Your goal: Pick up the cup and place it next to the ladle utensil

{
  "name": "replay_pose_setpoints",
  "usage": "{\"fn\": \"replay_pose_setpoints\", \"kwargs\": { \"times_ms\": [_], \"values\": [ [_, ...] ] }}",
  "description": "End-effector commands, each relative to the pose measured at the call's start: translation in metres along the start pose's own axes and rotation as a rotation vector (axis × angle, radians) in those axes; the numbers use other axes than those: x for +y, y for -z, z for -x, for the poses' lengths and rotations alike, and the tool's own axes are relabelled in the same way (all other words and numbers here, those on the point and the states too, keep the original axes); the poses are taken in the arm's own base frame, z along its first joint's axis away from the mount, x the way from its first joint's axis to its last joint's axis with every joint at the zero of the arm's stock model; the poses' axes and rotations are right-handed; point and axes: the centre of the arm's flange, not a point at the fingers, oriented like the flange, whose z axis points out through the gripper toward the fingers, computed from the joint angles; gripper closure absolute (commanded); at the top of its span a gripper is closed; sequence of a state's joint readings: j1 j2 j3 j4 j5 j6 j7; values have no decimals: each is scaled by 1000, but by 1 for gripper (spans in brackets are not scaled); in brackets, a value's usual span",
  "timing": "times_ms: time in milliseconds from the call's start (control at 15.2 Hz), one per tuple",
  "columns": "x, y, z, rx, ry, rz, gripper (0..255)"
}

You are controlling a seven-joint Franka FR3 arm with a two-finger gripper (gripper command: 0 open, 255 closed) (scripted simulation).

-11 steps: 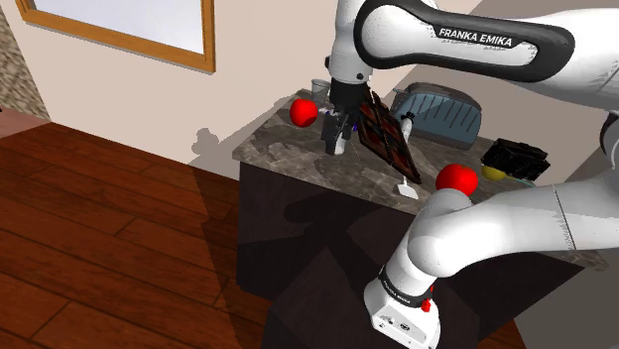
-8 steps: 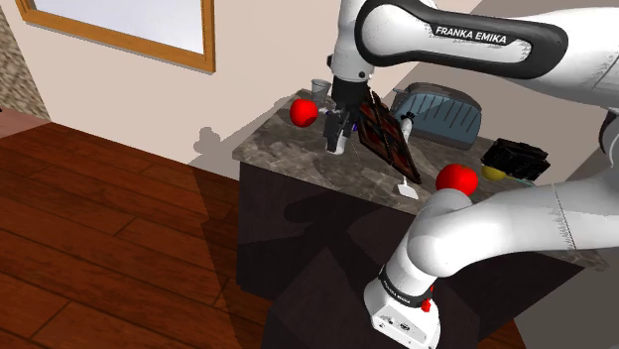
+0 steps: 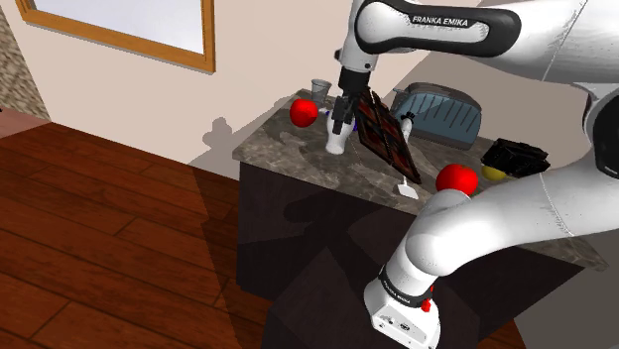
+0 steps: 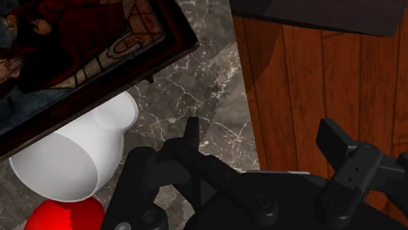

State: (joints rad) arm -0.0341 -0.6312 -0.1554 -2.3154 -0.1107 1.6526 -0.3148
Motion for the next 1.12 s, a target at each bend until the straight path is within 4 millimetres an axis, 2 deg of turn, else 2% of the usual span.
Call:
{"fn": "replay_pose_setpoints", "kwargs": {
  "times_ms": [0,660,1056],
  "values": [
    [28,-6,-7,11,16,-14,0],
    [163,-19,-46,64,87,-88,0],
    [164,-46,-49,65,89,-89,0]
  ]
}}
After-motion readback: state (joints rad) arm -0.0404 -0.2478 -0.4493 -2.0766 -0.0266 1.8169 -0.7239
